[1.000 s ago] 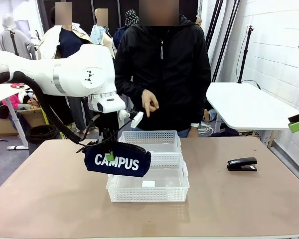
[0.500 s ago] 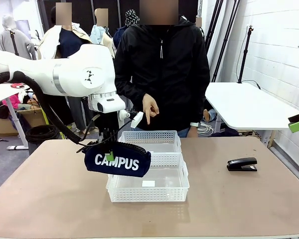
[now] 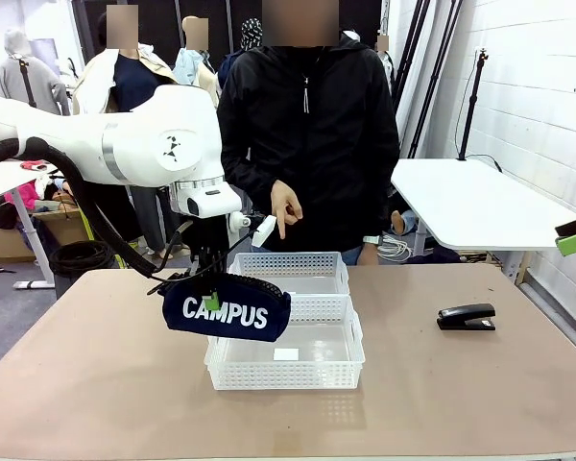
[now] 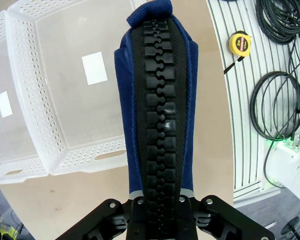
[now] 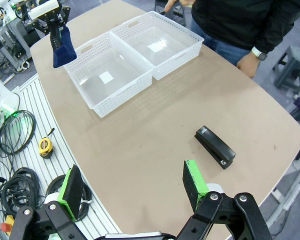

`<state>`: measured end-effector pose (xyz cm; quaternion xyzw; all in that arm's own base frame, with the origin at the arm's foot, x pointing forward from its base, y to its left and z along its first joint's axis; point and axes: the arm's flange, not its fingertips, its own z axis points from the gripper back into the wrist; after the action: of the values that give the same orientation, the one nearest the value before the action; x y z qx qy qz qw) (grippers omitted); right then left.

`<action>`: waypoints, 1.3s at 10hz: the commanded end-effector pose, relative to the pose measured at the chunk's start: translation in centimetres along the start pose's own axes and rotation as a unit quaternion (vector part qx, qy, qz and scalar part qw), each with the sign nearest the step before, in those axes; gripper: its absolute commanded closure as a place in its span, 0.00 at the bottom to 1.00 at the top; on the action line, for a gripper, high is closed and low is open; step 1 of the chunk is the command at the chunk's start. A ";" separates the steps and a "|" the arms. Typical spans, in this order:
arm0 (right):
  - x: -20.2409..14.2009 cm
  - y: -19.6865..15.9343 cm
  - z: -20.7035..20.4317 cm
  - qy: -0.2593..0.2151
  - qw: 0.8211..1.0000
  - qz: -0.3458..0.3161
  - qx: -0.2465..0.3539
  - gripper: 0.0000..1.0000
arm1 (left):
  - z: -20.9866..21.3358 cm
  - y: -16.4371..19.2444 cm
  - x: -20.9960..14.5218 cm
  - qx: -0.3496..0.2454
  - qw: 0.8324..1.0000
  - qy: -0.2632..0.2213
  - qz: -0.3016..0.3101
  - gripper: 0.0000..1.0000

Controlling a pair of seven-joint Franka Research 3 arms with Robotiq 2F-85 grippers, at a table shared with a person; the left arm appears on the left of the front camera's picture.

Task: Distribute items into two baskets.
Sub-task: Place the picked Pencil pouch into the Organizing basket as instructed by the person.

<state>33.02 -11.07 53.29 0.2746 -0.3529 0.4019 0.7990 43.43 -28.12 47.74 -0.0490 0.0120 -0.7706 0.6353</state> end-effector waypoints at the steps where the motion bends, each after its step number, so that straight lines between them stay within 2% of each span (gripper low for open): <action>1: 0.1 -0.1 -0.1 -0.011 1.000 0.004 0.005 0.00 | 0.0 0.0 0.0 0.000 1.000 0.000 0.000 1.00; 3: 0.1 -0.1 -0.1 -0.011 1.000 0.004 0.005 0.00 | 0.7 2.4 -0.7 0.027 0.999 -0.004 0.033 1.00; 5: 0.1 -0.1 -0.1 -0.011 1.000 0.004 0.005 0.00 | 1.6 4.5 -1.1 0.040 0.998 -0.001 0.041 1.00; 7: 0.1 -0.1 -0.1 -0.011 1.000 0.004 0.005 0.00 | 1.9 7.7 -1.5 0.026 0.999 -0.007 0.042 1.00; 13: 0.1 -0.1 -0.1 -0.011 1.000 0.004 0.005 0.00 | 3.3 17.2 -2.3 0.036 0.998 -0.018 0.053 1.00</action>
<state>33.01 -11.08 53.29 0.2747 -0.3530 0.4019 0.7990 59.17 -28.12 48.55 -0.0408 -0.0297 -0.7391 0.6717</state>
